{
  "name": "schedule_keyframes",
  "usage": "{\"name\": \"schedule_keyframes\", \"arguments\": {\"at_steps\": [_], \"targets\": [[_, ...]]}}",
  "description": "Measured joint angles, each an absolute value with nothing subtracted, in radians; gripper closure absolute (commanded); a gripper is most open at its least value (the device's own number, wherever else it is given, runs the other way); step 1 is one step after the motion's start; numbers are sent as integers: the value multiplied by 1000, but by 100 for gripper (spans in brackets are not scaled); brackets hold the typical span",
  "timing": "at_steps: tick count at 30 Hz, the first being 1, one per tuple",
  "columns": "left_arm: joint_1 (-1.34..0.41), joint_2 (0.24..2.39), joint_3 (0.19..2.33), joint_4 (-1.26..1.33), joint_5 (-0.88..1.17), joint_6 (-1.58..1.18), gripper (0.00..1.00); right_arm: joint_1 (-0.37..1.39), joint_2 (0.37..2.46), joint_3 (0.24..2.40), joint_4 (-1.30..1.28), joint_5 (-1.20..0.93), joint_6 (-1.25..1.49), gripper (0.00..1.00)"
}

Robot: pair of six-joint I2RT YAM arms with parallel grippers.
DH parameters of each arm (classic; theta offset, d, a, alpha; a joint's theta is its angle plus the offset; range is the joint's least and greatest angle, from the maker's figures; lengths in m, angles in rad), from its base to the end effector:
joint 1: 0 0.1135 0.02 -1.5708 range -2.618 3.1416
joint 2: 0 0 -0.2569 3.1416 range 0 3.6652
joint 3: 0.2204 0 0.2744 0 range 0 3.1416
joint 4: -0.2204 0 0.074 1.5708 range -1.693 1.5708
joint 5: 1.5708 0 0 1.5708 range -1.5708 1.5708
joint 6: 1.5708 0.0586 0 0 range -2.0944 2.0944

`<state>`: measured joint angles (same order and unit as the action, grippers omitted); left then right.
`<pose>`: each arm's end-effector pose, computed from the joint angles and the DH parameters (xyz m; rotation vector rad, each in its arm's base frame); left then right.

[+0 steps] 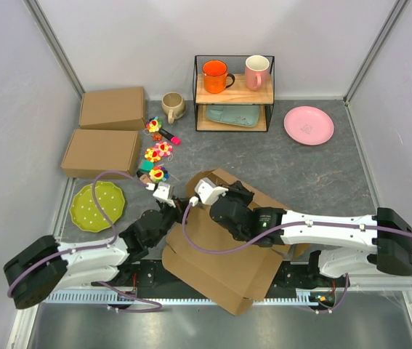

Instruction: Fold the paper box

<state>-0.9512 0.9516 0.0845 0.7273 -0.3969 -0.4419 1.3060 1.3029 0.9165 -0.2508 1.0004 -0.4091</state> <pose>0.1443 -0.1633 0.1395 0.1426 1.7436 -0.6951 0.1281 0.2839 0.2530 -1.0723 1.6057 -0.5101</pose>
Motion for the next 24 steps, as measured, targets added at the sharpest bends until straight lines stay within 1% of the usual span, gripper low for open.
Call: {"name": "schedule_keyframes", "arguments": {"at_steps": [5,8,14,24], "targets": [[-950,1127,156,869,-432,-329,98,1290,1328,910,-179,1085,-418,100],[-948,1186,219,870,-445,-289,98,1289,1365,910,-142,1158,-428,100],[-944,1176,315,708,-424,-321,98,1283,1398,909,-112,1249,-429,100],[-944,1127,266,630,-303,-535,98,1278,1406,864,-107,1251,-403,100]]}}
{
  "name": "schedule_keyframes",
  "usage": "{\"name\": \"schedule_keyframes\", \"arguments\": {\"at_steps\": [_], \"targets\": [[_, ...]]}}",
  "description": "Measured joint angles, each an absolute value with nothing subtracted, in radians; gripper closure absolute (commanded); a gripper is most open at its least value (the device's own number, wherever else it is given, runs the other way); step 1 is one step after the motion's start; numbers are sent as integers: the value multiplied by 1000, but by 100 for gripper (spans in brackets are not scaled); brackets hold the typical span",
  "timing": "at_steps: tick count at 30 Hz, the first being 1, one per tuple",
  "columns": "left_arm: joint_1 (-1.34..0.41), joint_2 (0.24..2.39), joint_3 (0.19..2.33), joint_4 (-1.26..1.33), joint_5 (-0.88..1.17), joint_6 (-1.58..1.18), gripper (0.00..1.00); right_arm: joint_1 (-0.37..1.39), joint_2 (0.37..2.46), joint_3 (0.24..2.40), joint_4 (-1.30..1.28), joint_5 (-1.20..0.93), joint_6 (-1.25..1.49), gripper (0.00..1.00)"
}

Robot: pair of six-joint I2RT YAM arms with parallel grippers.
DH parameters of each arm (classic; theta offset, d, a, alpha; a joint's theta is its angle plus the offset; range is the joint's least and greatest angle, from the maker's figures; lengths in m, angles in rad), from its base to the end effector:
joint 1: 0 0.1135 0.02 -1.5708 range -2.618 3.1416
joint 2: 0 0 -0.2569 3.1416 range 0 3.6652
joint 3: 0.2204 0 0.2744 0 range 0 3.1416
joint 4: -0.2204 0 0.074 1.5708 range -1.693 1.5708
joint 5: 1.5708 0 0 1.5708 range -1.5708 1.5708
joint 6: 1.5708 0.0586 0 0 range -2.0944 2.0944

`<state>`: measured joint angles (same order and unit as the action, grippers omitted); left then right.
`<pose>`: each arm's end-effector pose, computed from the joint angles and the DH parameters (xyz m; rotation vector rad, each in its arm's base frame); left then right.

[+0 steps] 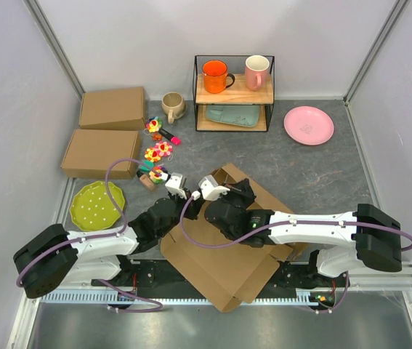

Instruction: Fold the paper box

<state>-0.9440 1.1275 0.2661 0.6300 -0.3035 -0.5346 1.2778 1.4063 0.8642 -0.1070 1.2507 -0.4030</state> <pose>0.1645 -0.1972 0.1517 0.1565 1.8544 -0.7768 0.1433 0.2825 0.2243 -0.8698 1.6067 -0.7631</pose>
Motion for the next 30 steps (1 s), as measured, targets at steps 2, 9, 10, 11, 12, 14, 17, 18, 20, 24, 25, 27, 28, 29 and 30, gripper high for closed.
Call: {"name": "schedule_keyframes", "arguments": {"at_steps": [2,9,10,11,12,14,17,18,20,24,25,27,28,29,30], "targets": [[-944,1129,266,622,-280,-557,98,1278,1407,860,-110,1250,-396,100],[-944,1186,266,644,-248,-588,82,1277,1408,857,-117,1251,-388,100],[-944,1185,265,641,-244,-588,78,1277,1408,857,-117,1250,-388,100],[-944,1181,261,637,-240,-587,77,1277,1408,857,-116,1250,-388,100],[-944,1175,256,633,-238,-587,75,1278,1408,856,-113,1248,-388,100],[-944,1140,243,607,-236,-587,74,1280,1406,854,-110,1244,-389,100],[-945,1058,228,532,-237,-585,72,1279,1399,845,-105,1241,-390,100],[-945,1026,224,505,-241,-583,72,1277,1398,842,-105,1241,-389,100],[-945,964,222,448,-254,-583,72,1277,1394,838,-104,1242,-389,100],[-945,809,215,322,-295,-585,72,1277,1389,829,-97,1242,-389,100],[-945,763,211,292,-313,-587,72,1277,1388,829,-97,1242,-389,100],[-945,655,203,226,-356,-598,69,1277,1388,828,-97,1242,-389,100],[-945,628,200,213,-371,-601,66,1277,1388,828,-95,1242,-389,100],[-945,581,191,209,-402,-607,64,1277,1388,827,-94,1242,-389,100],[-945,544,179,207,-435,-614,60,1277,1388,827,-94,1242,-389,100]]}}
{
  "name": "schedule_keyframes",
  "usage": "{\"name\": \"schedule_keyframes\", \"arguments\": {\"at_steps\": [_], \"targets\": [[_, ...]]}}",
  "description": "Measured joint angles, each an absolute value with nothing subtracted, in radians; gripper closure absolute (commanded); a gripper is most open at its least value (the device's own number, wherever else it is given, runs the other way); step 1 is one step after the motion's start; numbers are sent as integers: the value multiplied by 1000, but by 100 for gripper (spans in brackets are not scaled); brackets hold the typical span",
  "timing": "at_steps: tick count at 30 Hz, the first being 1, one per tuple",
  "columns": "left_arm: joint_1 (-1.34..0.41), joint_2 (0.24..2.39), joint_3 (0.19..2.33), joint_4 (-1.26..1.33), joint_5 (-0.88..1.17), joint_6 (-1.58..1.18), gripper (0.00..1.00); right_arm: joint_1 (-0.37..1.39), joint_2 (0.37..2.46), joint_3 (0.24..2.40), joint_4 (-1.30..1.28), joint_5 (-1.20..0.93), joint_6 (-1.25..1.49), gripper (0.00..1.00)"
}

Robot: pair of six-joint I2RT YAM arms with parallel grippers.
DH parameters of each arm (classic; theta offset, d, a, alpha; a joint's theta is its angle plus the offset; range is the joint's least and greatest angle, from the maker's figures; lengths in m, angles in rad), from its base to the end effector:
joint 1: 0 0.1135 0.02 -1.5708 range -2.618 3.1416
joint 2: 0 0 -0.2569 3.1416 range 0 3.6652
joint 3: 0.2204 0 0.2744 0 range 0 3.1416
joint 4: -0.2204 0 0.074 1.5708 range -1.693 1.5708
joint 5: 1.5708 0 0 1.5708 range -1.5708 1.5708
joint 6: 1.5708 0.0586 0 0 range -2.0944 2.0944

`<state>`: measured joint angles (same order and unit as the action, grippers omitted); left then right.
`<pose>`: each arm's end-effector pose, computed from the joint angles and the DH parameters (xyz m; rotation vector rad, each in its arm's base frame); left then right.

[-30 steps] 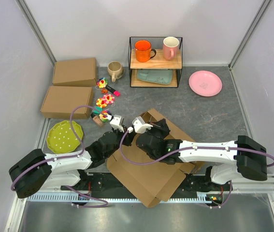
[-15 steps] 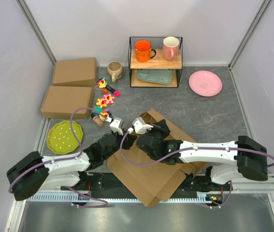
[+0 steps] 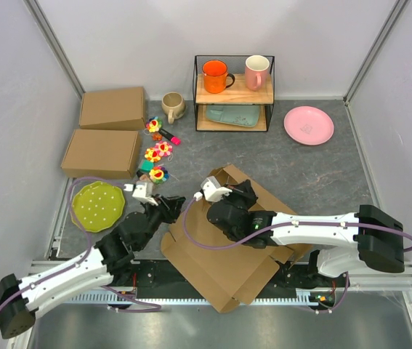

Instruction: Fold the paper box

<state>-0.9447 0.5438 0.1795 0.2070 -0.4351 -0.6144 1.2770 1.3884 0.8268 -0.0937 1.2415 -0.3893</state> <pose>0.1356 -0.1454 0.1872 -0.0380 1.7760 -0.7734 0.1416 0.2765 0.2177 -0.8695 1.6128 -0.7504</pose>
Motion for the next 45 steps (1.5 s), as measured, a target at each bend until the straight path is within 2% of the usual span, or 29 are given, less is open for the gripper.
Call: {"name": "schedule_keyframes", "arguments": {"at_steps": [2,5,8,12,15,24,31,42,45], "targets": [[-945,494,152,222,-508,-626,60,1277,1387,825,-91,1242,-389,100],[-939,560,125,300,-591,-631,65,1279,1382,824,-91,1235,-390,100],[-907,778,156,402,-589,-621,67,1282,1380,821,-89,1234,-390,100],[-859,1082,300,453,-511,-615,68,1285,1378,819,-87,1232,-393,100],[-842,1214,392,513,-458,-615,67,1288,1375,819,-91,1227,-392,100],[-826,1329,395,717,-237,-615,69,1302,1375,820,-122,1220,-389,100],[-826,1423,294,906,-108,-633,68,1312,1375,820,-179,1232,-374,100],[-824,1551,226,1178,-43,-640,61,1343,1412,823,-252,1296,-338,100],[-824,1565,217,1233,-38,-638,56,1357,1442,824,-265,1330,-337,100]]}}
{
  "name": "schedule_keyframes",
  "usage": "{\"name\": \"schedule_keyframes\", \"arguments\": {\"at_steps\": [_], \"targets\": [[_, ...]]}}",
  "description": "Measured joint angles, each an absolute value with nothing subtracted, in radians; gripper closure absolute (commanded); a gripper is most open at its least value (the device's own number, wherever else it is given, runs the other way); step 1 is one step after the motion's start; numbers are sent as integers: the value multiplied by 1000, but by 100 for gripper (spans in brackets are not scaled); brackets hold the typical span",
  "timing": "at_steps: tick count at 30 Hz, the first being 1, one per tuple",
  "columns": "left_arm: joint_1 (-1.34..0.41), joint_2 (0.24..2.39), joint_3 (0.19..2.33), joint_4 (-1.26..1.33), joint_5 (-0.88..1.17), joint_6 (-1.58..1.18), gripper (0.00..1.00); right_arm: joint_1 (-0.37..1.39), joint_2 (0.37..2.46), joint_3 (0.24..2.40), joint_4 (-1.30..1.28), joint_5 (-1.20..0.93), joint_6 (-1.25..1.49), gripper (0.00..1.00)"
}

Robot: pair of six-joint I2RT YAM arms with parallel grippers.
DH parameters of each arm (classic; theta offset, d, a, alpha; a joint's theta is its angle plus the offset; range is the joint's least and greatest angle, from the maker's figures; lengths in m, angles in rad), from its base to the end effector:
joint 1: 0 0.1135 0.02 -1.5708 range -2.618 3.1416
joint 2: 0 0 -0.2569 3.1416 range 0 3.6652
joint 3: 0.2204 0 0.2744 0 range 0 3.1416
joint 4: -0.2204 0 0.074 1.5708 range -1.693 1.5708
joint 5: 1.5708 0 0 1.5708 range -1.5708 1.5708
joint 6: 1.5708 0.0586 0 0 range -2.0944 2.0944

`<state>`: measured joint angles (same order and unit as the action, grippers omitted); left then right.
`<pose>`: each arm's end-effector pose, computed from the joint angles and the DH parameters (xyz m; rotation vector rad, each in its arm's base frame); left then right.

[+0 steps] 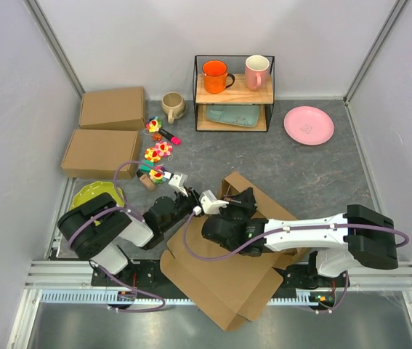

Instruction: Fold the paper box

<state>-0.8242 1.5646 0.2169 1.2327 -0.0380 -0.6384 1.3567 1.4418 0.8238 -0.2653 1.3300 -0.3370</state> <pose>0.1835 -0.1951 0.1073 0.1368 1.7967 -1.0467 0.1185 0.2769 0.1940 -1.0027 1.5534 -0.9074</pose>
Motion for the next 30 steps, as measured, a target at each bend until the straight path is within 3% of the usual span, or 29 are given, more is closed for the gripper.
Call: {"name": "schedule_keyframes", "arguments": {"at_steps": [13,23,30], "targets": [[-822,1652,167,1282,-7,-581,39,1366,1417,824,-303,1274,-297,100],[-820,1642,183,1280,-21,-536,37,1373,1398,823,-288,1264,-324,100],[-799,1624,226,1281,-43,-506,37,1372,1409,809,-142,1267,-453,100]]}}
